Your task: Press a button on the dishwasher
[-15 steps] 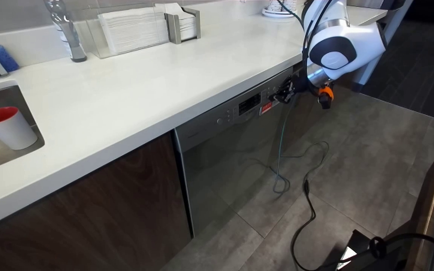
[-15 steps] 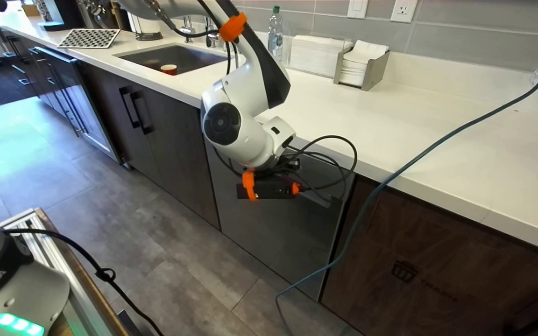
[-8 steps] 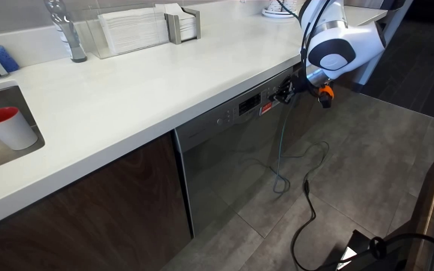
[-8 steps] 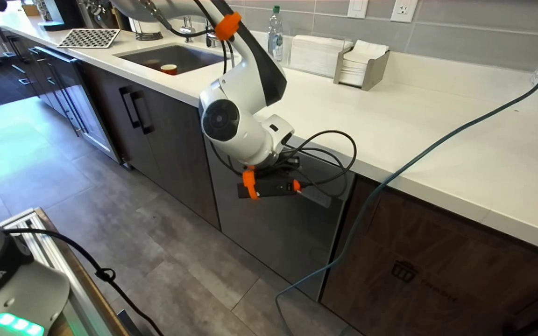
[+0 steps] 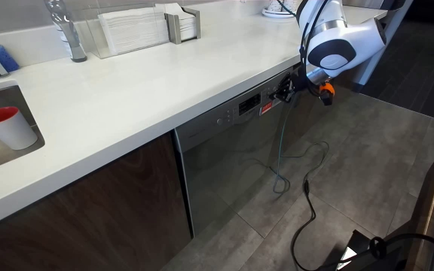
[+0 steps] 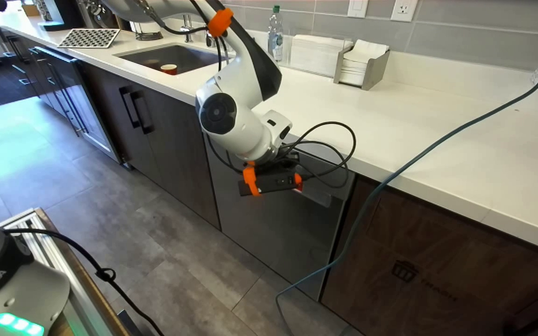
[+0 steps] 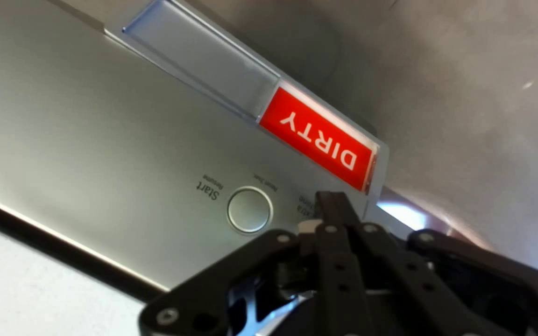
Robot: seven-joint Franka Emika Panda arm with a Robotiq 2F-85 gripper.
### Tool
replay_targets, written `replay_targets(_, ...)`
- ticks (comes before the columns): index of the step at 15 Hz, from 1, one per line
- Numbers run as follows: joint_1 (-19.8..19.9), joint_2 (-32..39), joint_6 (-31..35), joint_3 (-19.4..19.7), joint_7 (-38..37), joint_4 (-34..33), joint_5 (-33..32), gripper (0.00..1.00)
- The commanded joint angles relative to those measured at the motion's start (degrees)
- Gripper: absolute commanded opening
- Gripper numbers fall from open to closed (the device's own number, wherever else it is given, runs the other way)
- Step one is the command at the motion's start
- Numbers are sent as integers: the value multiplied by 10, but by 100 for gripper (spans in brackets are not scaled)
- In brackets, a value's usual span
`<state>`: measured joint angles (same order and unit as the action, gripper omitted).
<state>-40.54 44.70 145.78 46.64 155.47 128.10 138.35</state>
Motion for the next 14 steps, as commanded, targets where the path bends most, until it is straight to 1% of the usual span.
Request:
replay_targets(1,-26,1,-18,32,21,-7,10,0)
replay_targets(6,-16,1,-19,23,11,-7,11,0)
replay_targets(7,24,-26,5,-12,42,-15,11,0)
replay_targets(8,-8,3,-18,16,7,-10,7,0)
replay_targets(9,31,-22,2,-18,33,-17,7,0)
replay_targets(10,40,-26,3,-26,34,-19,6,0)
replay_targets(11,7,-1,-19,3,5,-13,6,0)
replay_targets(12,51,-29,2,-34,32,-20,5,0)
replay_targets(13,61,-34,4,-43,34,-22,7,0)
replay_targets(14,28,-9,-21,-11,0,-15,7,0)
